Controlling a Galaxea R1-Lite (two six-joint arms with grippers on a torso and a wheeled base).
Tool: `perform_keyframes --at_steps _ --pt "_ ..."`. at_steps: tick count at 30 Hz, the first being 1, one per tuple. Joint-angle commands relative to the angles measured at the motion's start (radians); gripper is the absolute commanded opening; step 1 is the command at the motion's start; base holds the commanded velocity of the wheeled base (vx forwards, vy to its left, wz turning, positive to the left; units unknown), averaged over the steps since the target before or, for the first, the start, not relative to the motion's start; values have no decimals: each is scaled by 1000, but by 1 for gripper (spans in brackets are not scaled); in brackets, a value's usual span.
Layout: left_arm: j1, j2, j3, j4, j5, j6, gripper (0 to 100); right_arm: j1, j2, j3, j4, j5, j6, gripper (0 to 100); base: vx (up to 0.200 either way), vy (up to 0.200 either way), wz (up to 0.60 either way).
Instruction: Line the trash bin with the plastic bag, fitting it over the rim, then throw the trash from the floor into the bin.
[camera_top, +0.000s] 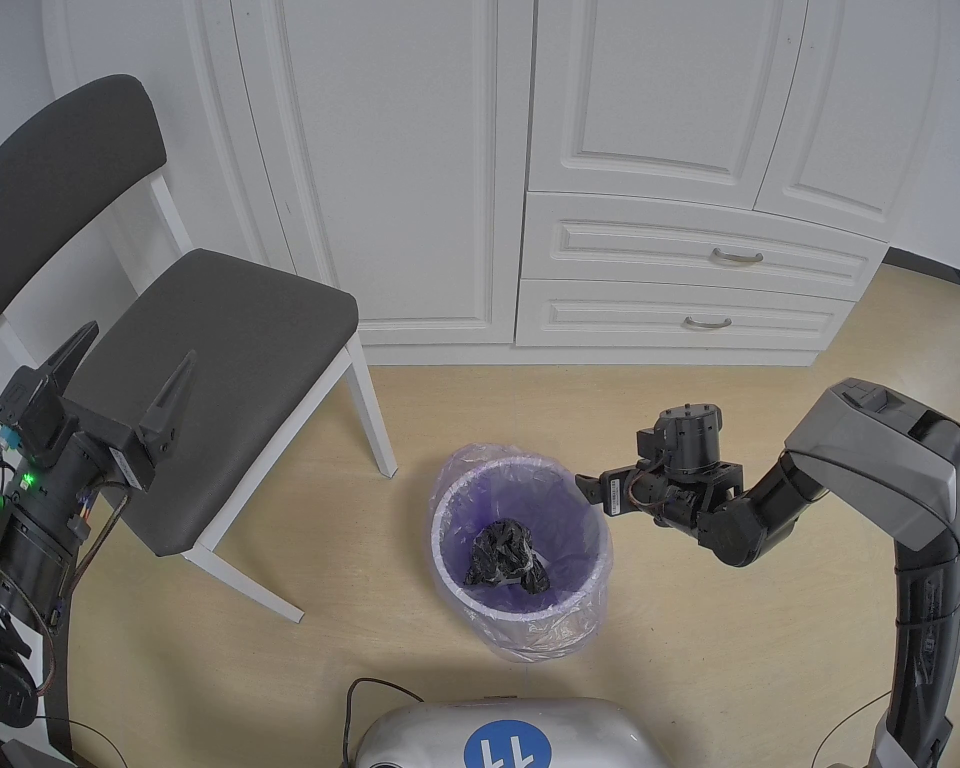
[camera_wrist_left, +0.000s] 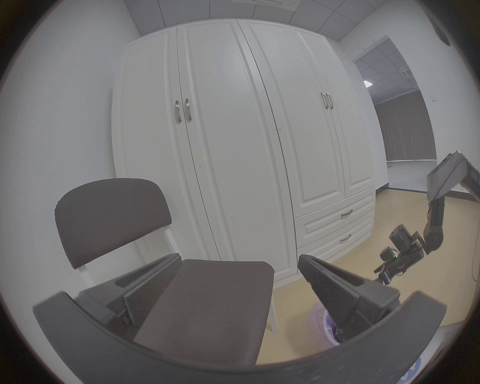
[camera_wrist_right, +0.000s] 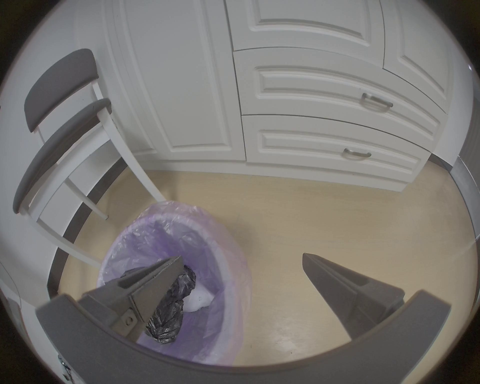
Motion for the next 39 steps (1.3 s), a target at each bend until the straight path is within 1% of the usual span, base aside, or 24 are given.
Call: perform_keyframes --at_steps 1,5,7,8,11,14,16,18,20,23,24,25,26,28,32,33,35,36,37,39 --pt "-3 10 14 -3 1 -1 100 -16 -109 39 -12 -1 4 100 0 0 0" --pt "-1 16 28 1 4 -9 100 -35 -207 79 -21 -10 11 100 0 0 0" --pt "0 22 47 0 7 -27 100 -65 -307 136 -62 -15 21 100 0 0 0" --pt "0 22 47 0 7 -27 100 -65 -307 136 -62 -15 21 100 0 0 0" --pt "9 10 80 -8 9 -49 100 -121 -469 286 -170 -13 42 100 0 0 0" --pt "48 11 65 -5 -1 -49 100 -167 -552 383 -229 -13 44 100 0 0 0" --pt "75 22 41 1 -4 -52 100 -183 -588 429 -249 -13 41 100 0 0 0" --pt "115 40 -1 4 -22 -72 100 -190 -643 469 -229 -3 33 100 0 0 0" --pt "154 77 -53 1 -62 -108 100 -191 -689 469 -186 -1 24 100 0 0 0" --pt "184 88 -124 9 -90 -114 100 -202 -742 418 -116 -1 2 100 0 0 0" --pt "184 88 -124 9 -90 -114 100 -202 -742 418 -116 -1 2 100 0 0 0" --pt "213 86 -193 63 -111 -114 100 -210 -765 341 -47 -1 1 100 0 0 0" --pt "221 85 -209 81 -114 -114 100 -210 -769 320 -32 -3 2 100 0 0 0" --pt "255 71 -320 219 -143 -114 100 -226 -773 197 60 -12 5 100 0 0 0" --pt "298 68 -483 414 -152 -141 100 -231 -785 36 156 -12 4 100 0 0 0" --pt "298 68 -490 423 -152 -144 100 -233 -785 27 160 -12 4 100 0 0 0" --pt "299 71 -552 503 -149 -170 100 -246 -776 -51 191 -12 4 100 0 0 0" --pt "299 71 -553 508 -148 -171 100 -246 -776 -56 192 -12 4 100 0 0 0" --pt "304 73 -584 561 -145 -174 100 -249 -767 -100 206 -12 4 100 0 0 0" --pt "312 73 -601 604 -145 -173 100 -251 -756 -133 229 -12 4 100 0 0 0"
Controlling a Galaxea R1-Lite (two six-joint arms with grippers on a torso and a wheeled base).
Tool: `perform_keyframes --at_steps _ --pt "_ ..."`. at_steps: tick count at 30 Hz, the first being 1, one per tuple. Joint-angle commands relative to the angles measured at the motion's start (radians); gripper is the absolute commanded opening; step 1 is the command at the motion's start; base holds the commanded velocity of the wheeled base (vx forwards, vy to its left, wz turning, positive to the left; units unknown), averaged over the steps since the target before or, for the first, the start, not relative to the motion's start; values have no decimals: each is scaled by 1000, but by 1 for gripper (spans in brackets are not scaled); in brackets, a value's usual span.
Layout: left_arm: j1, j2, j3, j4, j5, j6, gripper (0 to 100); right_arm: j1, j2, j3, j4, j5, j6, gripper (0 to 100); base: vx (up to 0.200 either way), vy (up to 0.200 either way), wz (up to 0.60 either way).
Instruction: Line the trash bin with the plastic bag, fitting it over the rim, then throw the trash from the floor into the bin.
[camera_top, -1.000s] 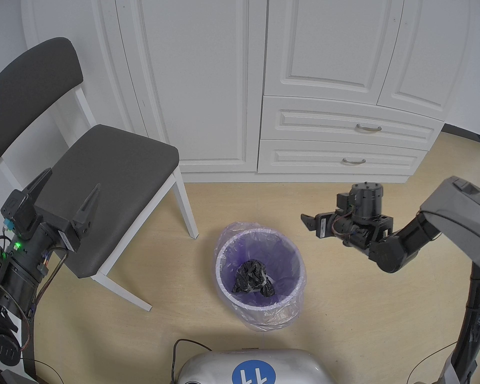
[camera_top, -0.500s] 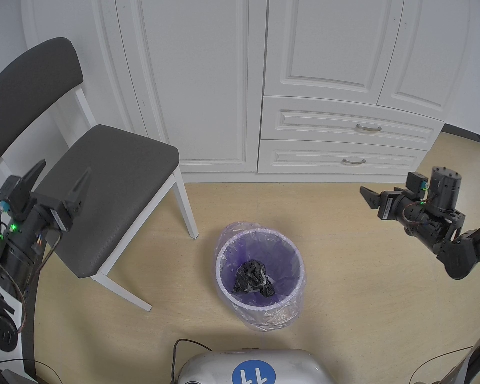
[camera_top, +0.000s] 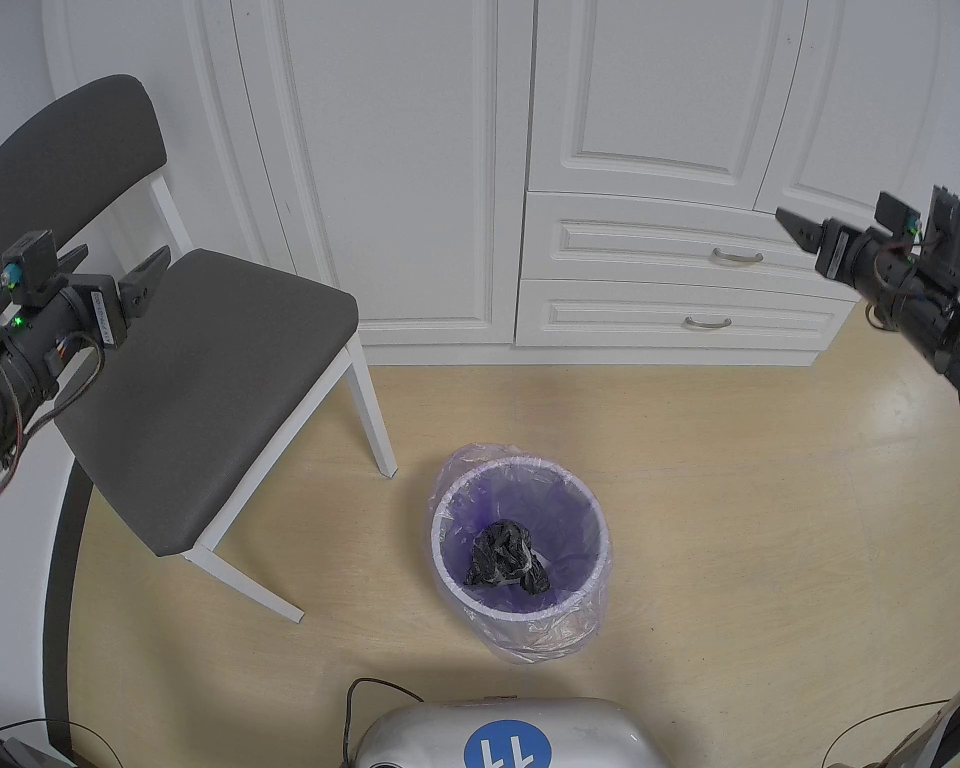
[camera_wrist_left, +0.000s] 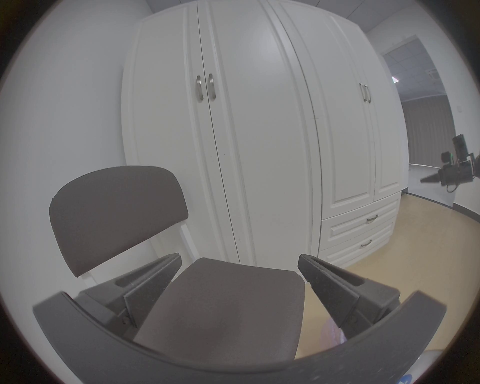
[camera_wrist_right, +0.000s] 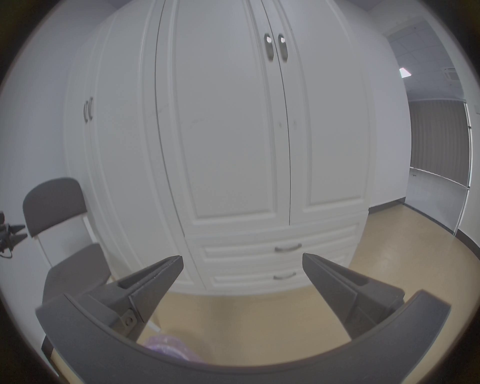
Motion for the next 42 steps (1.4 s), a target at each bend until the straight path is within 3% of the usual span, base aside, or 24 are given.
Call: perform_keyframes --at_steps 1,11,18,26,29,30,31,34,42 --pt "47 2 -131 120 -4 -20 100 -23 4 -158 94 -3 -5 100 0 0 0" --pt "55 13 -160 296 -2 -20 100 -23 -9 -167 406 -42 -8 100 0 0 0" --pt "58 44 -298 487 -1 -27 100 -24 24 -204 441 -51 -19 100 0 0 0" --pt "61 -73 -216 484 -4 -63 100 -27 -20 -177 373 -102 -30 100 0 0 0" --pt "60 -182 -151 482 -7 -80 100 -13 -80 -116 180 -166 -39 100 0 0 0" --pt "60 -182 -151 482 -7 -80 100 -13 -80 -116 180 -166 -39 100 0 0 0" --pt "60 -251 -113 482 -7 -82 100 -13 -112 -64 48 -194 -46 100 0 0 0" --pt "61 -332 -70 482 -5 -86 100 -24 -184 4 -47 -215 -65 100 0 0 0" --pt "61 -490 -13 485 -10 -132 100 -96 -430 73 13 -206 -69 100 0 0 0"
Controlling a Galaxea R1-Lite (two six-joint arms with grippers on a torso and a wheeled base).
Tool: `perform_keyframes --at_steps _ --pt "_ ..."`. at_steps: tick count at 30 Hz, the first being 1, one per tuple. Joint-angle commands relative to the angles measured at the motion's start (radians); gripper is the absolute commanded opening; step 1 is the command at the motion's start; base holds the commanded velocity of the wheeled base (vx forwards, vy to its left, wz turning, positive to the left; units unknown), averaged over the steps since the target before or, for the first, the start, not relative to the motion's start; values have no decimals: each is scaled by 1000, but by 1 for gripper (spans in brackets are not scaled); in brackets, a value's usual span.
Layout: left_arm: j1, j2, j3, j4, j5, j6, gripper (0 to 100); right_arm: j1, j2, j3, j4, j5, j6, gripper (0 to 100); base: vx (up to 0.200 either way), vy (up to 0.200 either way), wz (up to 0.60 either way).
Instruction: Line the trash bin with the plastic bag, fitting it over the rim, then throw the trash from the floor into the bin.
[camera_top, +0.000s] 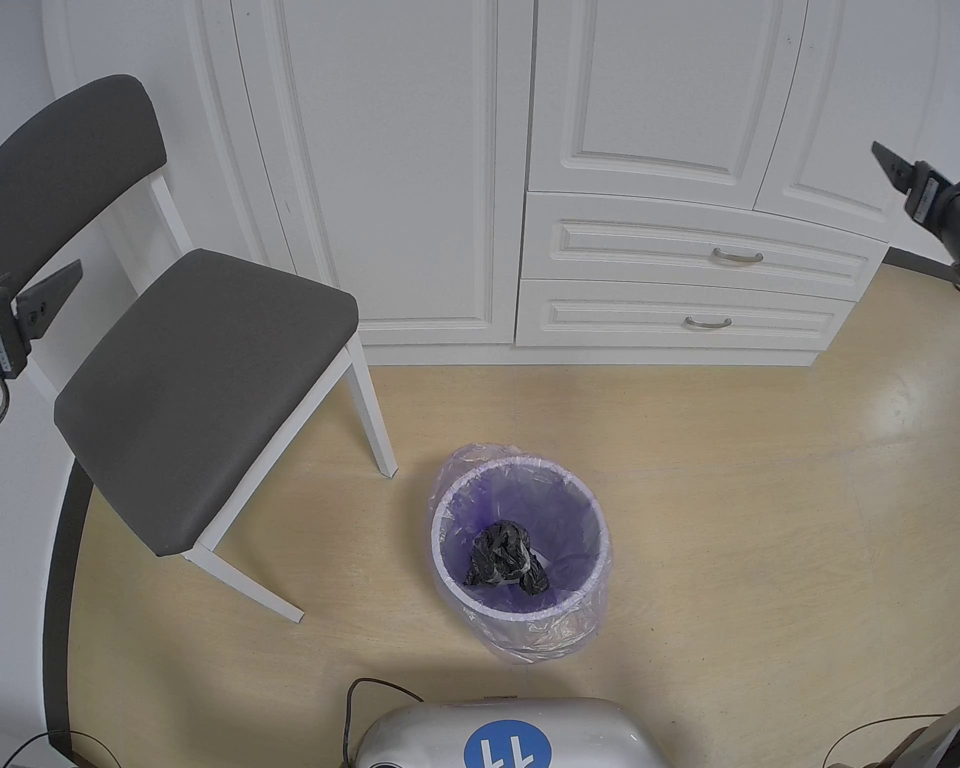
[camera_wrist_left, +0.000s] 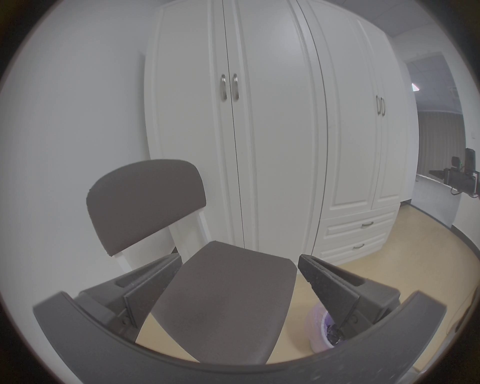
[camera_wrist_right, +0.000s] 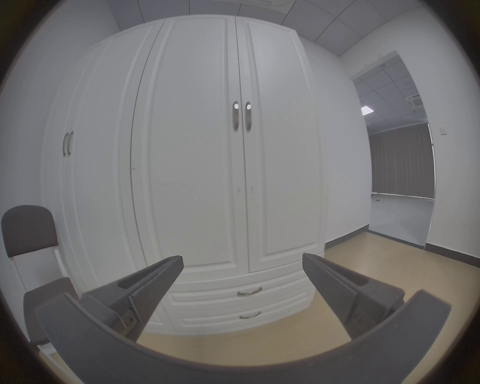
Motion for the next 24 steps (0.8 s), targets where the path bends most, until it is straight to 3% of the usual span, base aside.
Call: perform_keyframes --at_steps 1,7,10,19,24 --pt "0 -189 69 2 -2 -17 100 -56 -249 64 88 -3 -7 100 0 0 0" --pt "0 -240 54 4 2 -21 100 -47 -419 104 315 -14 -5 100 0 0 0" --pt "0 -241 49 1 5 -21 100 -56 -465 144 335 -18 -7 100 0 0 0" --pt "-1 -358 83 17 5 -17 100 -56 -729 356 350 -142 -19 100 0 0 0" --pt "-1 -454 81 73 8 -17 100 -58 -862 380 472 -169 -24 100 0 0 0"
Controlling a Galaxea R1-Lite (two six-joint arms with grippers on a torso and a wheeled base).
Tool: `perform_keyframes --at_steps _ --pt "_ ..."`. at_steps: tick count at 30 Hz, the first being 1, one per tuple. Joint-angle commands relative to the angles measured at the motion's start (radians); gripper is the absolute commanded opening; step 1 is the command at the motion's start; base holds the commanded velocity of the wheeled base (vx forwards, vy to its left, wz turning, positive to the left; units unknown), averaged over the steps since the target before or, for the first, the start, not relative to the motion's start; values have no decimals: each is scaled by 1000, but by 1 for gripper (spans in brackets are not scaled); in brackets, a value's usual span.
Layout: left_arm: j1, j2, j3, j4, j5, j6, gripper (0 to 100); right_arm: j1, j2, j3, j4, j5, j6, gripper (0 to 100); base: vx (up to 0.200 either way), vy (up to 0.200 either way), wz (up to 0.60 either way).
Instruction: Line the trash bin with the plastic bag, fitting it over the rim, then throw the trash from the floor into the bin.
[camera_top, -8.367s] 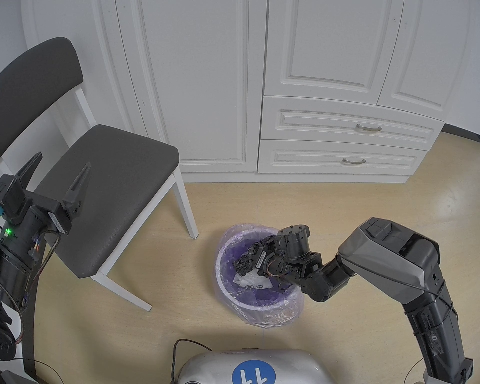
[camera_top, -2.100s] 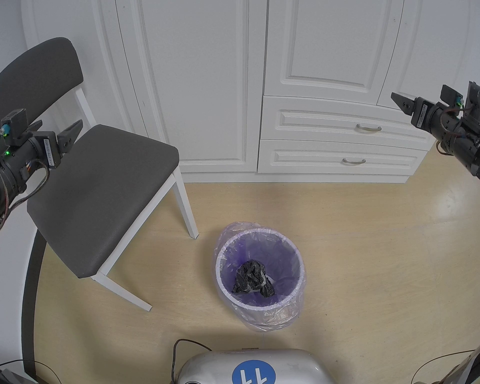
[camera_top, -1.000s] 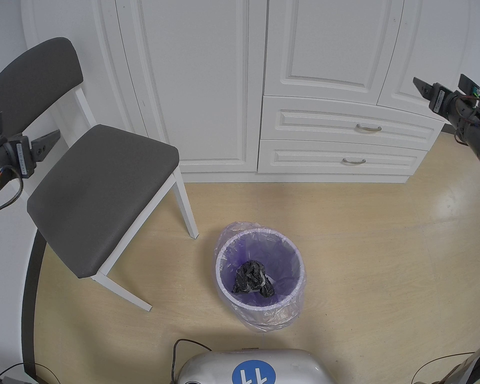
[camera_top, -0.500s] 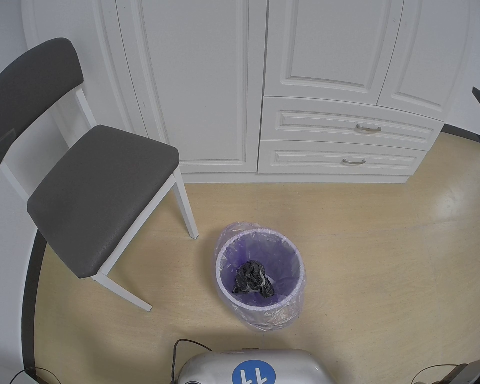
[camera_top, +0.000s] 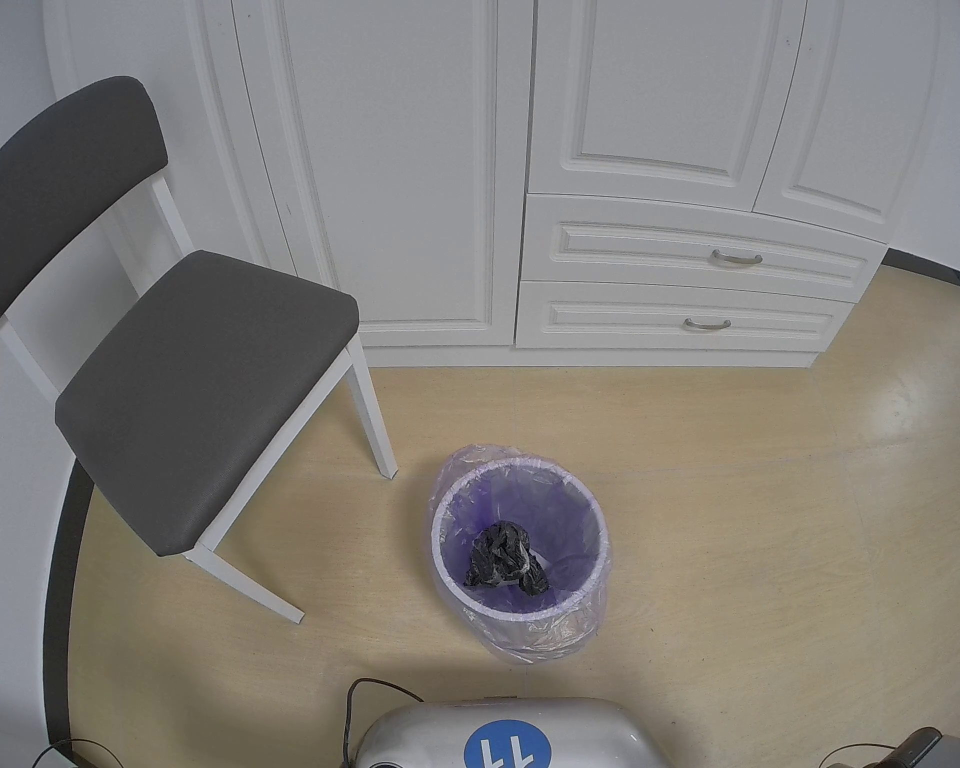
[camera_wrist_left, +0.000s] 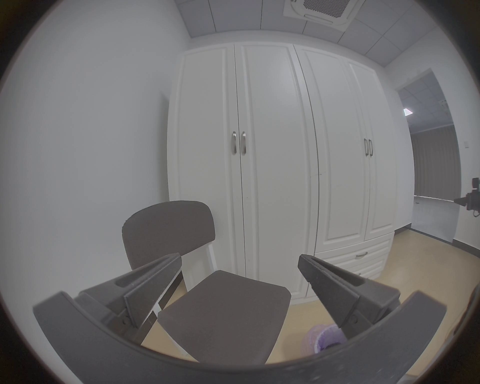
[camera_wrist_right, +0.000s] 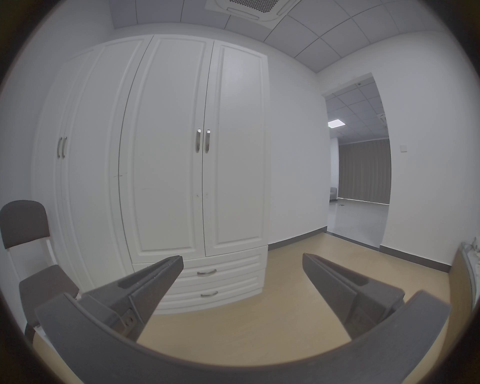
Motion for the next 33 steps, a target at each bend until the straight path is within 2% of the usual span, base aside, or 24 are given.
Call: perform_keyframes --at_steps 1,5,10,18,25,33 --pt "-1 -156 8 77 1 1 100 0 -207 42 121 -22 -7 100 0 0 0" --pt "-7 -237 5 195 -10 6 100 -16 -292 38 227 -24 -11 100 0 0 0" --pt "-9 -242 -5 210 -11 7 100 -79 -382 35 325 -24 -18 100 0 0 0" --pt "-1 -285 -27 256 1 44 100 -80 -528 39 455 -19 -21 100 0 0 0" --pt "-10 -314 -156 388 0 50 100 -76 -661 18 610 -24 -19 100 0 0 0" --pt "-10 -347 -231 470 0 52 100 -74 -663 -28 613 -55 22 100 0 0 0"
